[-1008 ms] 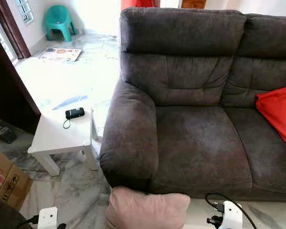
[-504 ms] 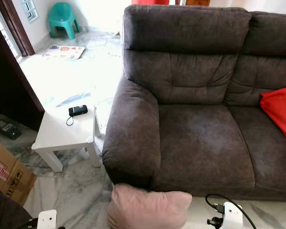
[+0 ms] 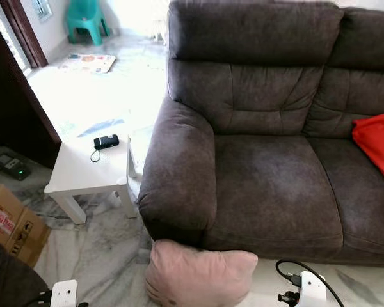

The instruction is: Move the pillow to the sofa from floor

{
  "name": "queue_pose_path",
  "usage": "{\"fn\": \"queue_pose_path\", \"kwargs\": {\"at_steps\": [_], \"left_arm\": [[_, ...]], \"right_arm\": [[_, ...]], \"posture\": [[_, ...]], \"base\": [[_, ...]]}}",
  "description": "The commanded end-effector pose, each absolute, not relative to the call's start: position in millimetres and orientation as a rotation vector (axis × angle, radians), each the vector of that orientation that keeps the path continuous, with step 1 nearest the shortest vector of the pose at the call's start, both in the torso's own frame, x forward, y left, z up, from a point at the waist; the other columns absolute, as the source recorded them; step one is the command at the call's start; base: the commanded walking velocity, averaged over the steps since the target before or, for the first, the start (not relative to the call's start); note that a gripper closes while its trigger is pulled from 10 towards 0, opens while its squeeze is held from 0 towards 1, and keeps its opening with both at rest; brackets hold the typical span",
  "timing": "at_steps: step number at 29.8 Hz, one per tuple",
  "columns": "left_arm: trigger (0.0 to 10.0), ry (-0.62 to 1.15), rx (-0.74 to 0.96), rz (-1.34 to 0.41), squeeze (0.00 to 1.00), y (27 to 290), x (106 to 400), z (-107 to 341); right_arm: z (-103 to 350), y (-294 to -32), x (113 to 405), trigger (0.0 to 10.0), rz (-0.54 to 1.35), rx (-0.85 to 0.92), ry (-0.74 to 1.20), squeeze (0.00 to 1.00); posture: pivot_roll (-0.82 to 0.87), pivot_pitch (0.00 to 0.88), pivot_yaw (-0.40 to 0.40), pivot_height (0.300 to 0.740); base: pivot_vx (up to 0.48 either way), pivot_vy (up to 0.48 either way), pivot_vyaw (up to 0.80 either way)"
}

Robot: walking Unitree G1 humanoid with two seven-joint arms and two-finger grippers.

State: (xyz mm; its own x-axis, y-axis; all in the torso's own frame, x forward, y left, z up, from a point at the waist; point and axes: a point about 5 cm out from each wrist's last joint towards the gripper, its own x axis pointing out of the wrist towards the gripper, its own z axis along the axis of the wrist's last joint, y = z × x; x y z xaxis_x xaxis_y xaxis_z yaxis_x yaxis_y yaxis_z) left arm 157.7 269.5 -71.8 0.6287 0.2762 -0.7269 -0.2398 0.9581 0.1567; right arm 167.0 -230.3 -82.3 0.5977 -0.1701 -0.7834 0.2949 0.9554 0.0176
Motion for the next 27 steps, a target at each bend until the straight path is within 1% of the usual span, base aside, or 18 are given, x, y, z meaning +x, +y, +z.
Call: {"fn": "queue_pose_path", "kwargs": {"at_steps": [1, 4, 7, 20, 23, 27], "left_arm": [[10.0, 0.855, 0.044, 0.298, 0.0, 271, 153, -73], [10.0, 0.855, 0.043, 0.297, 0.0, 270, 153, -74], [10.0, 0.855, 0.042, 0.298, 0.0, 270, 153, -74], [10.0, 0.848, 0.061, 0.292, 0.0, 271, 154, -73], [10.0, 0.831, 0.063, 0.29, 0.0, 271, 157, -71], [10.0, 0.77, 0.082, 0.299, 0.0, 275, 171, -62]], "right_arm": [[-84, -230, 164, 10.0, -0.283, 0.165, 0.895, 0.0], [-84, -230, 164, 10.0, -0.283, 0.165, 0.895, 0.0], [-84, -229, 165, 10.0, -0.283, 0.165, 0.894, 0.0], [-82, -226, 169, 10.0, -0.276, 0.165, 0.878, 0.0], [-80, -225, 174, 10.0, -0.273, 0.168, 0.858, 0.0], [-74, -226, 185, 10.0, -0.266, 0.164, 0.808, 0.0]], "posture": [[0.15, 0.042, -0.006, 0.74], [0.15, 0.042, -0.007, 0.74], [0.15, 0.043, -0.007, 0.74], [0.15, 0.042, -0.007, 0.74], [0.15, 0.041, -0.006, 0.74], [0.15, 0.041, -0.005, 0.74]], "base": [[0.0, 0.0, 0.0], [0.0, 0.0, 0.0], [-0.261, 0.0, 0.0], [0.0, 0.0, 0.0], [0.0, 0.0, 0.0], [0.0, 0.0, 0.0]]}}
